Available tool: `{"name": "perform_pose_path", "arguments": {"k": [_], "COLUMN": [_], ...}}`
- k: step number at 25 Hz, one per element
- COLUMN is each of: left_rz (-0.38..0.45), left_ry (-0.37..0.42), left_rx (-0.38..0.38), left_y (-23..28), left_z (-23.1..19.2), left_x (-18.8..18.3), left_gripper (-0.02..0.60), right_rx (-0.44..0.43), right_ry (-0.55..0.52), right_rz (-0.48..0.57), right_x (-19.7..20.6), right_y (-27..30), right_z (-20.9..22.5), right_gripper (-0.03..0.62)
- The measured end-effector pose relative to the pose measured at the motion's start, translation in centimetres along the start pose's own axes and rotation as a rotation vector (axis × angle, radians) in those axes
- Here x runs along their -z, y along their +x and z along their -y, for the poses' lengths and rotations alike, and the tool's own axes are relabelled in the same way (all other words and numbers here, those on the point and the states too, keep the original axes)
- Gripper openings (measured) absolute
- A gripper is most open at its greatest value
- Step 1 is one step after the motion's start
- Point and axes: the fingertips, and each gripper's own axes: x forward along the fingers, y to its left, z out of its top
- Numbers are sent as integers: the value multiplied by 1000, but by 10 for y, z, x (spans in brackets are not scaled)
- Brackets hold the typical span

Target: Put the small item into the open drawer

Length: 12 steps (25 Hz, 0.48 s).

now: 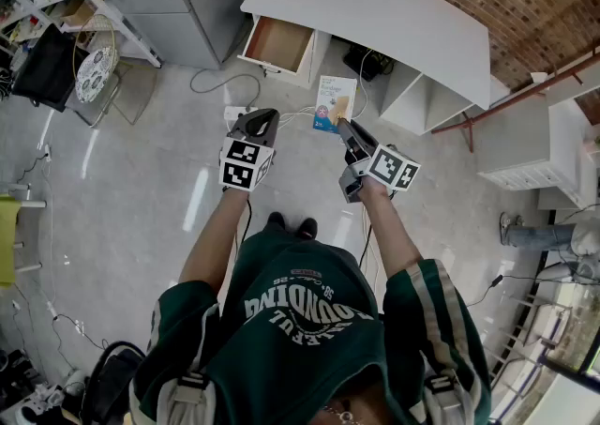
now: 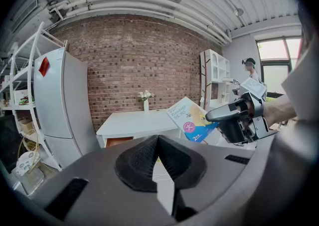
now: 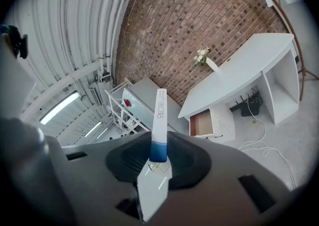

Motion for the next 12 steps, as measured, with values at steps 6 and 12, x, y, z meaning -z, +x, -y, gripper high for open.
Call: {"name": "perform_pose_path", "arguments": {"k": [6, 12], "left_rz": [8, 20], "left_ry": [-7, -8], "left_rx": [-4, -8], "left_y": [-4, -8], "left_z": [-1, -7], "left_x": [3, 2], "left_gripper": [15, 15], "right_rx": [-4, -13], "right_ry": [-23, -42], "right_rz": [5, 6], "right_x": [1, -1], "right_y": [0, 1], "right_z": [-3, -6], "right_gripper": [110, 109]}}
